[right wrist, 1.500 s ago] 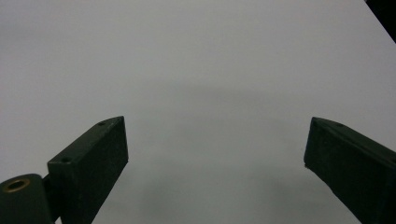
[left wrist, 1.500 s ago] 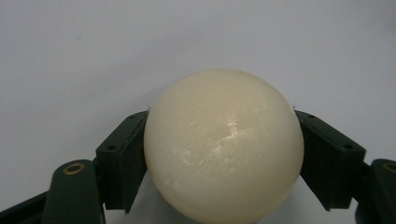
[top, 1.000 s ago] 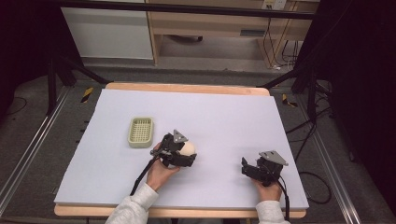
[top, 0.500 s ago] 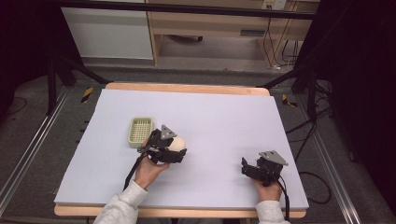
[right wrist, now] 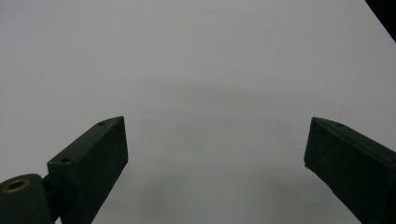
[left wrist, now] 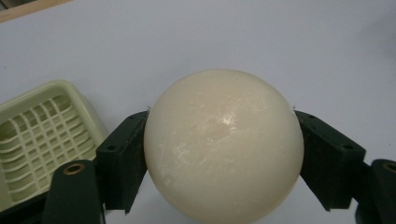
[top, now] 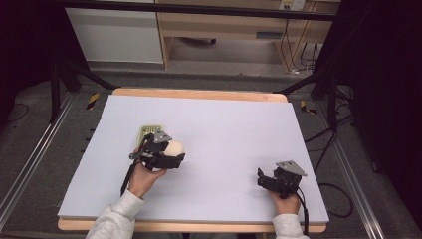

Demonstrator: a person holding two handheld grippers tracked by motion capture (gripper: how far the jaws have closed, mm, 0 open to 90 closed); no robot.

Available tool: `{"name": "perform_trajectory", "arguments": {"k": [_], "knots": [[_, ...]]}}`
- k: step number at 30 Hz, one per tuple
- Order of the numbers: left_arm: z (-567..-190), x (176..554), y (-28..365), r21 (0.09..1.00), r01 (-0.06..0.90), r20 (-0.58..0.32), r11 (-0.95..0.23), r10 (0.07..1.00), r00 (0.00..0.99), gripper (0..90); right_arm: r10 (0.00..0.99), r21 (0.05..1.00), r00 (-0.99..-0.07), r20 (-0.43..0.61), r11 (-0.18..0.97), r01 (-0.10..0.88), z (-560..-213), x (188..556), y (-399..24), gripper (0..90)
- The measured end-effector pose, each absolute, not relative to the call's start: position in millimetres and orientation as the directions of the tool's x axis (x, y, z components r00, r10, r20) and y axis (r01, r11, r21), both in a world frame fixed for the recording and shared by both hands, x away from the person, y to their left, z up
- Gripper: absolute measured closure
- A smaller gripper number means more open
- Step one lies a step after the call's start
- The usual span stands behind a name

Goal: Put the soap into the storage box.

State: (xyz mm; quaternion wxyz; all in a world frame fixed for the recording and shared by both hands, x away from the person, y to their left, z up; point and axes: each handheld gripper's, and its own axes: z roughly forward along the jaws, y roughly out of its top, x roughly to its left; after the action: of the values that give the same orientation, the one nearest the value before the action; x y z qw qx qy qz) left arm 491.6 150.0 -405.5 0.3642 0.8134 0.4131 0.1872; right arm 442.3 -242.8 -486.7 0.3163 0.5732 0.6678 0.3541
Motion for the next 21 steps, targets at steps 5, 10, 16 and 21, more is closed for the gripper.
{"name": "perform_trajectory", "arguments": {"k": [5, 10, 16, 21], "knots": [[-405, 495, 163, 0.749, 0.543, 0.001, -0.379, 0.821, 0.571, 24.0, 0.99, 0.835, -0.142, -0.015, 0.09, 0.543, -487, 442, -243, 6.7], [-403, 498, 174, 0.759, 0.549, -0.009, -0.351, 0.837, 0.548, 24.0, 0.99, 0.836, -0.141, -0.017, 0.092, 0.541, -487, 442, -243, 6.7], [-401, 503, 184, 0.762, 0.552, -0.003, -0.339, 0.85, 0.526, 24.0, 0.989, 0.835, -0.144, -0.022, 0.097, 0.541, -487, 442, -242, 6.7], [-402, 507, 190, 0.76, 0.557, 0.008, -0.335, 0.862, 0.508, 24.0, 0.989, 0.835, -0.145, -0.021, 0.097, 0.541, -487, 442, -243, 6.7]]}}
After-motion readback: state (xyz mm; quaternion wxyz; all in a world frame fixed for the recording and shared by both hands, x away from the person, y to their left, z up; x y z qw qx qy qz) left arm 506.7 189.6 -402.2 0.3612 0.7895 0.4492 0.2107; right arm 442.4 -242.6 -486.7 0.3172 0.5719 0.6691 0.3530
